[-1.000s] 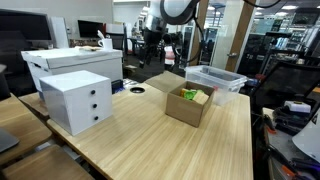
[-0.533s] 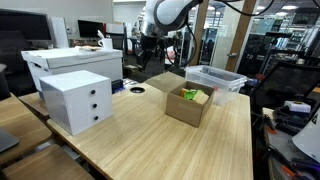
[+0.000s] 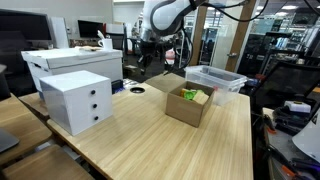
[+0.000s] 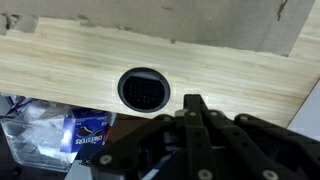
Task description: Close the lid of the cardboard box
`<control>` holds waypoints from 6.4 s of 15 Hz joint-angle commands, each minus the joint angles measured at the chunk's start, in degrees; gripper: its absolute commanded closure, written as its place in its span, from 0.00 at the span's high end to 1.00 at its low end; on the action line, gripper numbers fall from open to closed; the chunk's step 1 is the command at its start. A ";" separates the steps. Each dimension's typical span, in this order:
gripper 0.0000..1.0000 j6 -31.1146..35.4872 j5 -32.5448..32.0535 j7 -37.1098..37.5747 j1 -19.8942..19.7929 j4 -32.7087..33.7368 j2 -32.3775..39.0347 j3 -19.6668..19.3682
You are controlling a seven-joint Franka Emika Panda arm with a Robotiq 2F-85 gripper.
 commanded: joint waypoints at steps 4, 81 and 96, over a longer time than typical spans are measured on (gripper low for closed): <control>0.00 -3.26 -0.65 1.20 0.03 -0.93 -0.48 -0.50; 0.00 1.42 -3.01 11.76 -3.62 -46.13 -40.44 1.79; 0.00 -7.17 1.49 10.19 -3.74 -46.45 -39.39 1.56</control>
